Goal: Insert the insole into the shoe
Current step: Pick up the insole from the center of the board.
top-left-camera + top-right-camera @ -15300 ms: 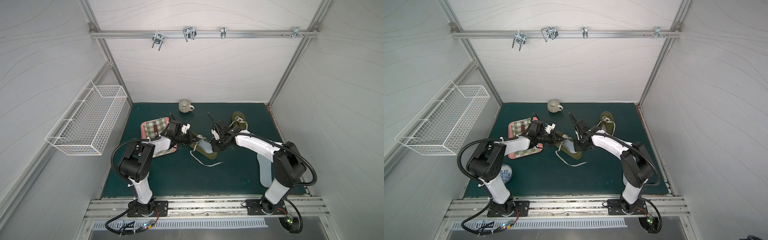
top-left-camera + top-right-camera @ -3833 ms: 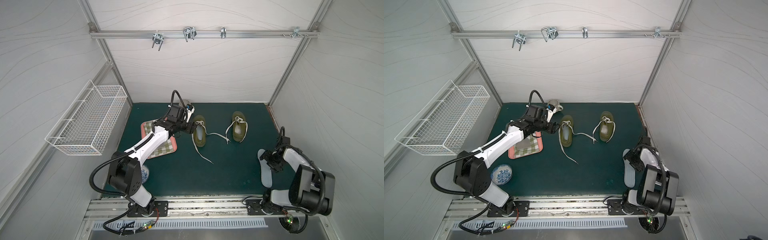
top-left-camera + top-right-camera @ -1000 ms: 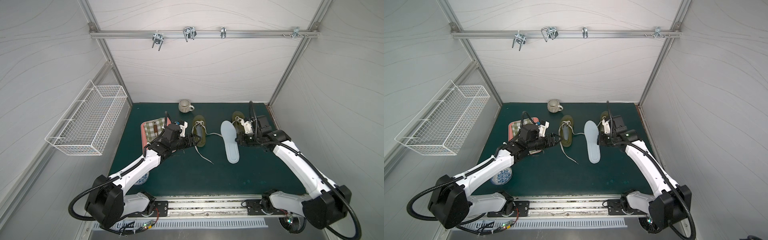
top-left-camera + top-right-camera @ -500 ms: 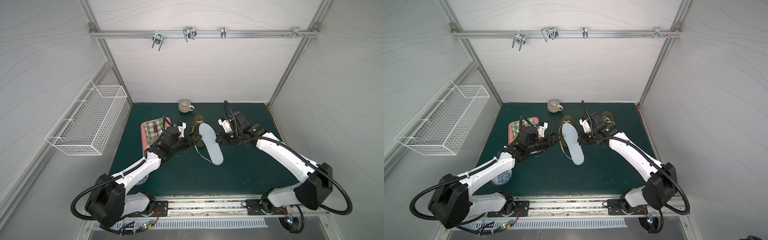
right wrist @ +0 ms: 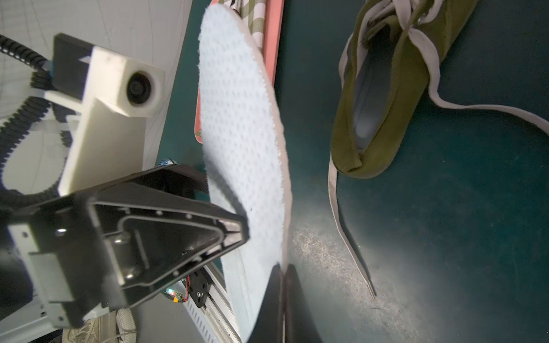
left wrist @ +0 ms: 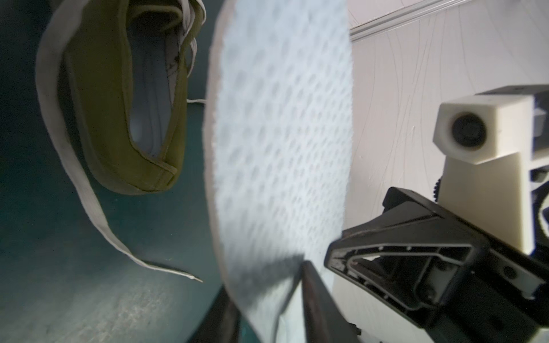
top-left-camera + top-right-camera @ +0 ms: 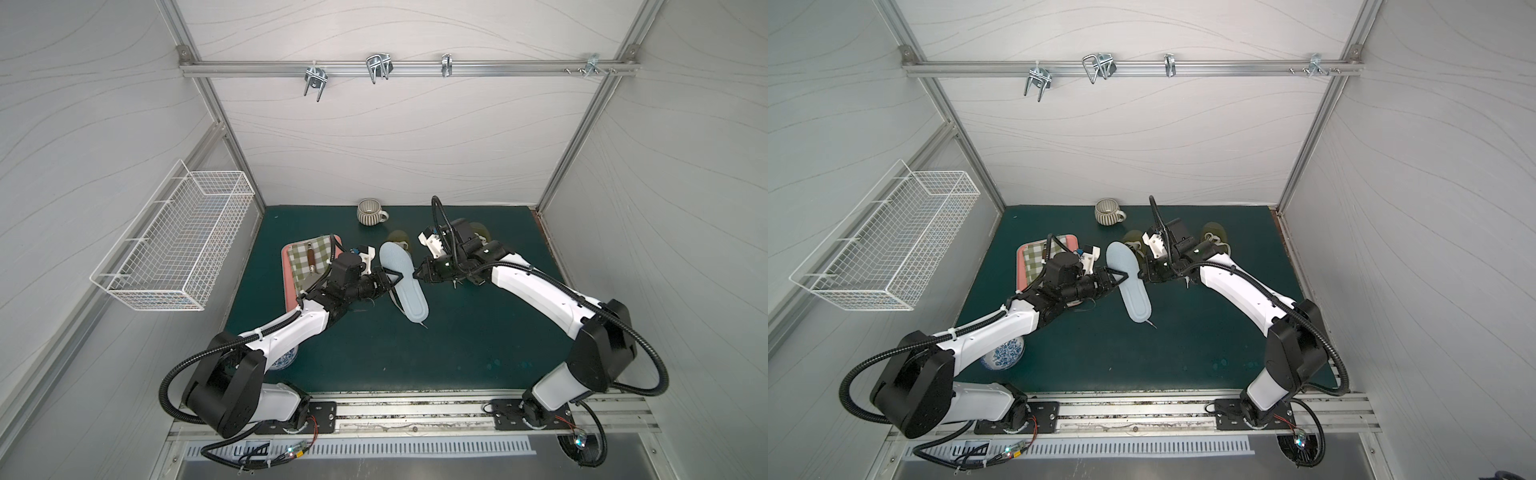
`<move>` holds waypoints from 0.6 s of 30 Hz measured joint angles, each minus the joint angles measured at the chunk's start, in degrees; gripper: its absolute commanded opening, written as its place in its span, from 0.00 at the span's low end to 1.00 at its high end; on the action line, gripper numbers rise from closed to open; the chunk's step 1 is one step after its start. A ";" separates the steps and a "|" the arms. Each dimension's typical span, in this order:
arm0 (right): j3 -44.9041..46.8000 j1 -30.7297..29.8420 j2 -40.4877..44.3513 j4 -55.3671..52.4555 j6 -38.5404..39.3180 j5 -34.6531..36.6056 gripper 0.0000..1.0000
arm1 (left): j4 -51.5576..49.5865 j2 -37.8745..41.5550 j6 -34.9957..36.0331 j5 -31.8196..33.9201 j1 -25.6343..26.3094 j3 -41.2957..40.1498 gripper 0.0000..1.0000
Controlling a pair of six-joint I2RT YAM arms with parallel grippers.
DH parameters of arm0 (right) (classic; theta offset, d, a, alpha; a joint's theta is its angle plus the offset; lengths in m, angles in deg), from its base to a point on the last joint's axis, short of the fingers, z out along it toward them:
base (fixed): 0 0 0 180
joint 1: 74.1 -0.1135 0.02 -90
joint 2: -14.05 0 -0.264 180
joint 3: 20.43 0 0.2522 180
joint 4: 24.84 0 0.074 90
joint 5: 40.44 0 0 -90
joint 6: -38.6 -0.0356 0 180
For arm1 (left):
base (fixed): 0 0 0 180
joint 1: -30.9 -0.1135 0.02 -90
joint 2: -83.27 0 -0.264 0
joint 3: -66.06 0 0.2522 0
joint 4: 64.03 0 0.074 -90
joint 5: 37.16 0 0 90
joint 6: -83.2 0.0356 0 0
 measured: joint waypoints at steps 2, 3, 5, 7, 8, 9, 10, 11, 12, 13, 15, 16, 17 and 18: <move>-0.35 0.00 -0.50 0.33 0.81 0.07 0.60 | -0.28 0.07 0.24 1.27 -0.02 0.00 0.00; -0.35 0.00 -0.52 0.42 1.49 0.24 0.68 | -0.52 0.17 -0.35 2.36 -0.11 -0.02 0.00; 0.07 -0.02 0.07 1.25 2.38 0.81 0.80 | -1.42 0.79 -1.22 4.72 -0.28 -0.11 0.00; 2.12 -0.11 1.92 3.34 3.85 1.86 0.92 | -2.78 1.88 -2.86 6.84 -0.50 -0.13 0.00; 3.67 -0.26 3.39 4.37 4.46 2.73 0.98 | -3.06 2.40 -3.98 7.74 -0.76 -0.22 0.00; 5.35 -0.61 4.98 5.42 5.27 3.87 0.99 | -3.15 2.89 -5.18 8.24 -1.18 -0.37 0.00; 6.86 -1.11 6.47 6.51 6.27 4.94 0.99 | -3.19 3.21 -6.34 8.46 -1.70 -0.61 0.00; 8.37 -1.95 8.00 7.65 7.23 6.32 0.99 | -3.26 3.45 -7.80 8.72 -2.32 -0.94 0.00; 9.79 -3.10 9.31 9.03 8.37 7.76 0.99 | -3.30 3.63 -9.22 8.90 -2.89 -1.38 0.00; 10.82 -4.04 10.05 10.36 9.27 8.48 0.99 | -3.32 3.74 -10.51 9.20 -3.28 -1.88 0.00; 13.09 -6.47 11.13 13.60 11.32 10.23 0.99 | -3.28 3.80 -13.29 9.70 -4.04 -3.34 0.00; 13.77 -7.26 11.10 14.82 12.15 10.71 0.99 | -3.23 3.80 -14.56 9.90 -4.28 -4.04 0.00; 14.45 -8.11 10.97 15.98 12.94 11.26 0.99 | -3.17 3.80 -15.89 9.94 -4.42 -4.81 0.00; 14.86 -8.94 10.67 16.79 13.75 11.85 0.99 | -3.10 3.80 -16.98 9.92 -4.46 -5.42 0.00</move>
